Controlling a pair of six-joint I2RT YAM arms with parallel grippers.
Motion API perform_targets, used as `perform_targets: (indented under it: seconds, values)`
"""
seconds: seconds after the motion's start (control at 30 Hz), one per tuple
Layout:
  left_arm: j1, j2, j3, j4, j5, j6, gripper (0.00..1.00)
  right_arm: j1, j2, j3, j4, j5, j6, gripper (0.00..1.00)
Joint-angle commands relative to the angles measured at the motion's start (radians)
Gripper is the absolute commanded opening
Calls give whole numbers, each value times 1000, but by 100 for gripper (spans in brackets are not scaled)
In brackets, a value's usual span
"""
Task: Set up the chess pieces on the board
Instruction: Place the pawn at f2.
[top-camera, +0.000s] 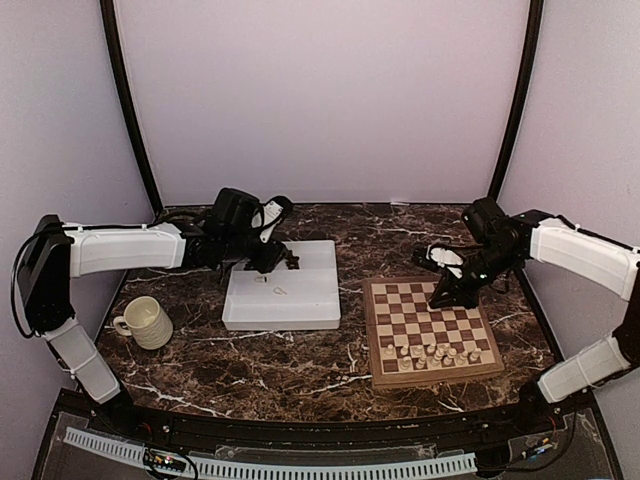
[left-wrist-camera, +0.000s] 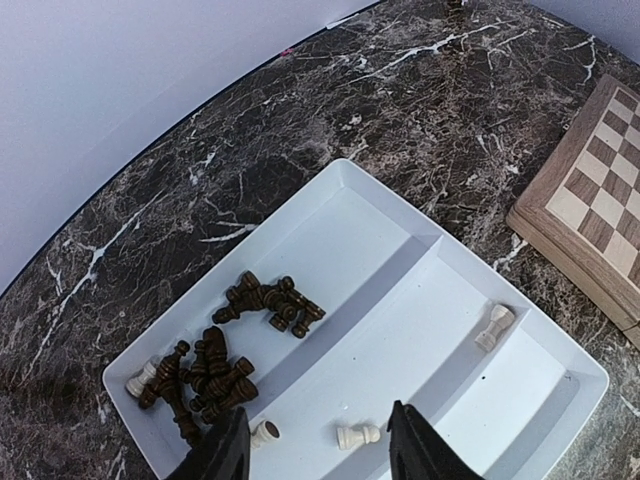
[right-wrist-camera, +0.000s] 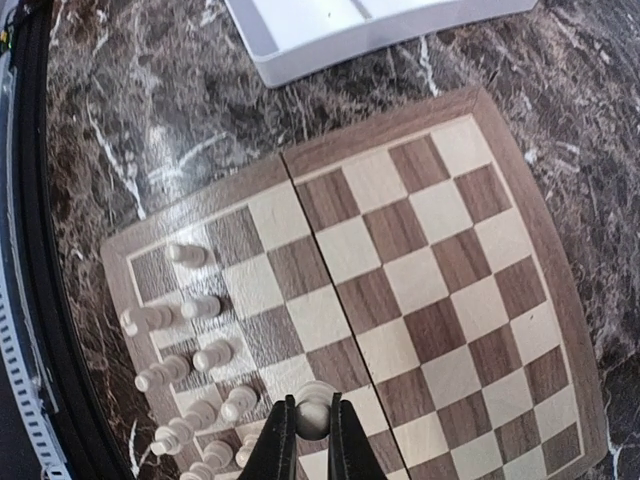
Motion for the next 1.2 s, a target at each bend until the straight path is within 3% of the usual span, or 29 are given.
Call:
perform_targets:
  seconds: [0.0,0.2,0.47,0.73,1.17]
  values:
    - [5,-1,33,-7,7,-24,50,4,-25,-86,19,114,-104,2]
    - [5,5,35,-18,9,-26,50,-6,-37,-141,13,175,-112,1]
    - [4,26,54,-38,30,-26,50,-111,-105,-167,-53,194,-166,1]
    - [5,37,64,-50,37,-24,50,-112,-133,-248,-85,164,-246,4]
    - [5,45,70,-60,41,-22,50,-93,-94,-269,-63,122,-244,7]
